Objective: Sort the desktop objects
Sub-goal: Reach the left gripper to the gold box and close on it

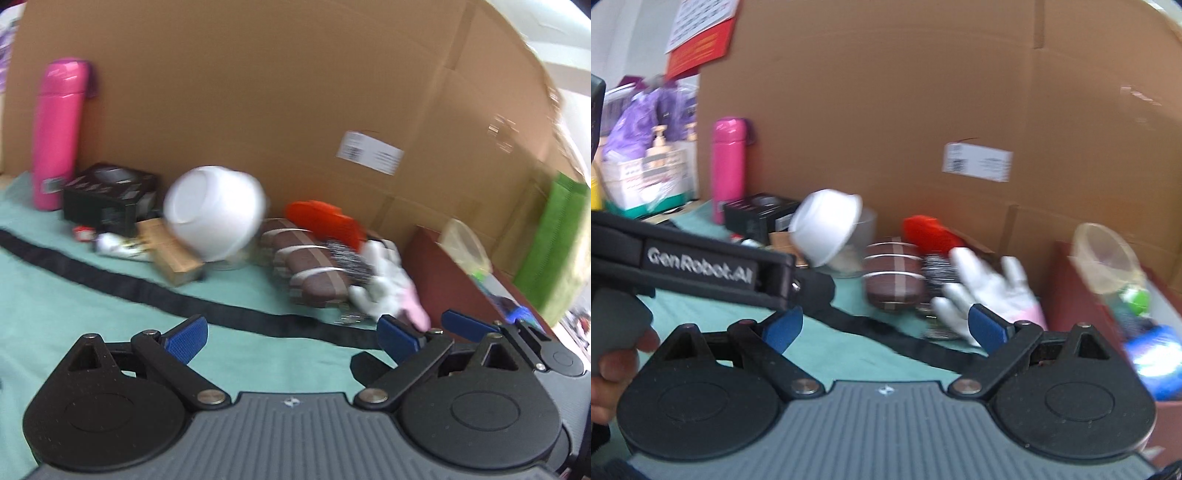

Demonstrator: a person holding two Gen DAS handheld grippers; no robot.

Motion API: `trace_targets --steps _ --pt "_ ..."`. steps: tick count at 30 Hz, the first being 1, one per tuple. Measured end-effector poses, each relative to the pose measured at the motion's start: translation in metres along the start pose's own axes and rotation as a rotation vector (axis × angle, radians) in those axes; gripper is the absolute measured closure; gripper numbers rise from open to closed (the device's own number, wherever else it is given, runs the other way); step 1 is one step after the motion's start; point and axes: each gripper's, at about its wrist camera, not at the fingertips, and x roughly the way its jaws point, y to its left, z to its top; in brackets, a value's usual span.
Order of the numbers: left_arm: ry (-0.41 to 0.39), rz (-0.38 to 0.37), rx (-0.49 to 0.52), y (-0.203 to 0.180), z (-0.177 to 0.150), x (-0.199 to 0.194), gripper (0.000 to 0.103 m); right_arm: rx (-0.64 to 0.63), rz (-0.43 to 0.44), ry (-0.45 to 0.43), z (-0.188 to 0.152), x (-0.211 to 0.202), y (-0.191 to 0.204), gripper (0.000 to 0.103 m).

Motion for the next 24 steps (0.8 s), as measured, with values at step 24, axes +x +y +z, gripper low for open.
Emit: trace_targets --steps 24 --pt "0.039 0.058 -0.234 0.114 0.047 0.077 0.033 -0.130 0.228 0.106 0.030 0.144 0.086 0.028"
